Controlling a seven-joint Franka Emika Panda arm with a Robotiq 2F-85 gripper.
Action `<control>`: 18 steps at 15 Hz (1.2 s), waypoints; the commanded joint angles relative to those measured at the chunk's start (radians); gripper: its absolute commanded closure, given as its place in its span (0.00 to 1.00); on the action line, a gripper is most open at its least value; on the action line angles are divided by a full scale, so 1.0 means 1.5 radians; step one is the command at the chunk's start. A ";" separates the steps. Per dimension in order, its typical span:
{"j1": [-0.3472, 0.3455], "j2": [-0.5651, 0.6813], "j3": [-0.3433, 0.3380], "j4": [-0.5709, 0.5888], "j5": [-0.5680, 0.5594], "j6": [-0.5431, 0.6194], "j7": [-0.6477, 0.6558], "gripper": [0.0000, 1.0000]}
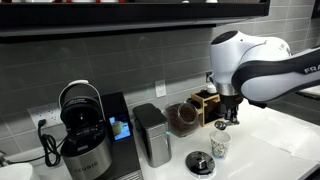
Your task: Pick up the silver spoon, scoop some coffee beans and pour the coffee beans into the paper cup on the kitchen counter, put the silver spoon on the kitchen counter
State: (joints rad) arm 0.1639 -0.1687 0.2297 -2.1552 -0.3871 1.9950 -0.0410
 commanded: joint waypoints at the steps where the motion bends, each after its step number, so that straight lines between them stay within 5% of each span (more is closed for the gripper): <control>1: 0.001 -0.034 -0.012 -0.036 0.006 0.040 0.015 0.99; 15: -0.050 -0.122 -0.113 -0.256 0.201 0.424 0.043 0.99; 18: -0.052 -0.098 -0.105 -0.222 0.185 0.388 0.022 0.97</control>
State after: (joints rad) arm 0.0949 -0.3160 0.0630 -2.4884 -0.1150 2.5782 -0.0035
